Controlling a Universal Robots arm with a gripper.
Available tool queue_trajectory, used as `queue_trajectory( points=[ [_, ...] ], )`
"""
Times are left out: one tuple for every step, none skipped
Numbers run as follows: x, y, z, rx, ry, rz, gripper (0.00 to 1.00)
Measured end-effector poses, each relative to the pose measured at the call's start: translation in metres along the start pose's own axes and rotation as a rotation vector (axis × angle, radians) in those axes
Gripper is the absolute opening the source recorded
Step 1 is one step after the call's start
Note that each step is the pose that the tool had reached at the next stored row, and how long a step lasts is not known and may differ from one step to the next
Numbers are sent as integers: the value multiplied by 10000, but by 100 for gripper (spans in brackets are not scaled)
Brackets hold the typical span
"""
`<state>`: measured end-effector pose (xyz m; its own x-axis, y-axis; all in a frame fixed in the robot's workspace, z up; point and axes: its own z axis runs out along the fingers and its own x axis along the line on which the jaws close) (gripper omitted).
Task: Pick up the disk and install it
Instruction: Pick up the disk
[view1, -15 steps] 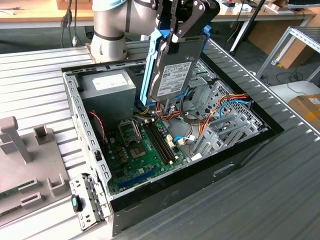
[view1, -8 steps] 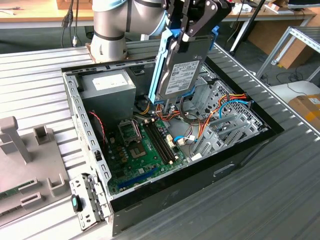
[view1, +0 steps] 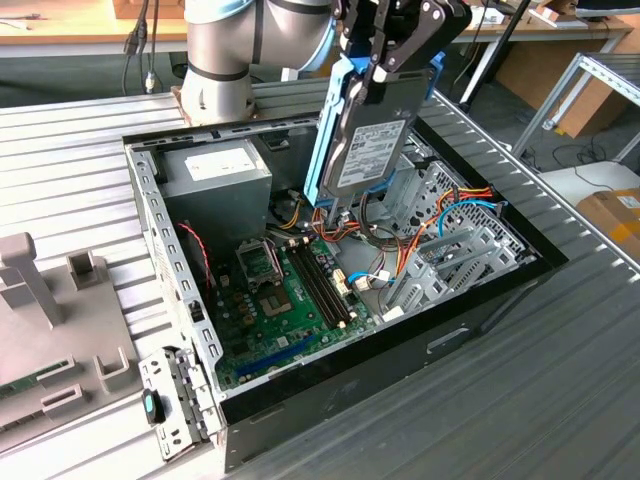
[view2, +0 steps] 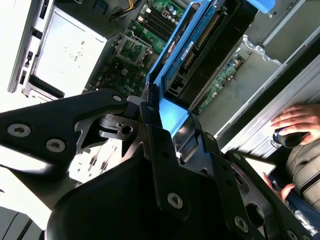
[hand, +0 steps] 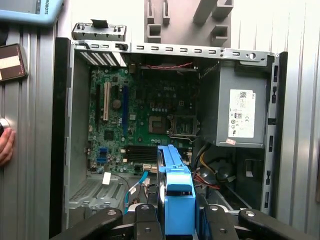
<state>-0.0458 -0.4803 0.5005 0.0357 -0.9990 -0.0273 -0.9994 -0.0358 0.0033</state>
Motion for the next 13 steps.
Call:
queue_trajectory(
  points=[
    [0, -13, -1, 0, 1, 0, 36],
    [1, -24, 0, 0, 1, 0, 36],
    [1, -29, -1, 0, 1, 0, 36],
    [1, -34, -1, 0, 2, 1, 36],
    [1, -40, -1, 0, 1, 0, 36],
    [1, -41, -1, 0, 1, 2, 36],
    [1, -42, -1, 0, 1, 2, 36],
    [1, -44, -1, 0, 1, 0, 36],
    [1, -45, -1, 0, 1, 0, 36],
    [1, -46, -1, 0, 2, 1, 36],
    [2, -51, -1, 0, 2, -1, 36],
    [2, -67, -1, 0, 1, -1, 36],
    [2, -79, -1, 0, 1, 0, 36]
  ],
)
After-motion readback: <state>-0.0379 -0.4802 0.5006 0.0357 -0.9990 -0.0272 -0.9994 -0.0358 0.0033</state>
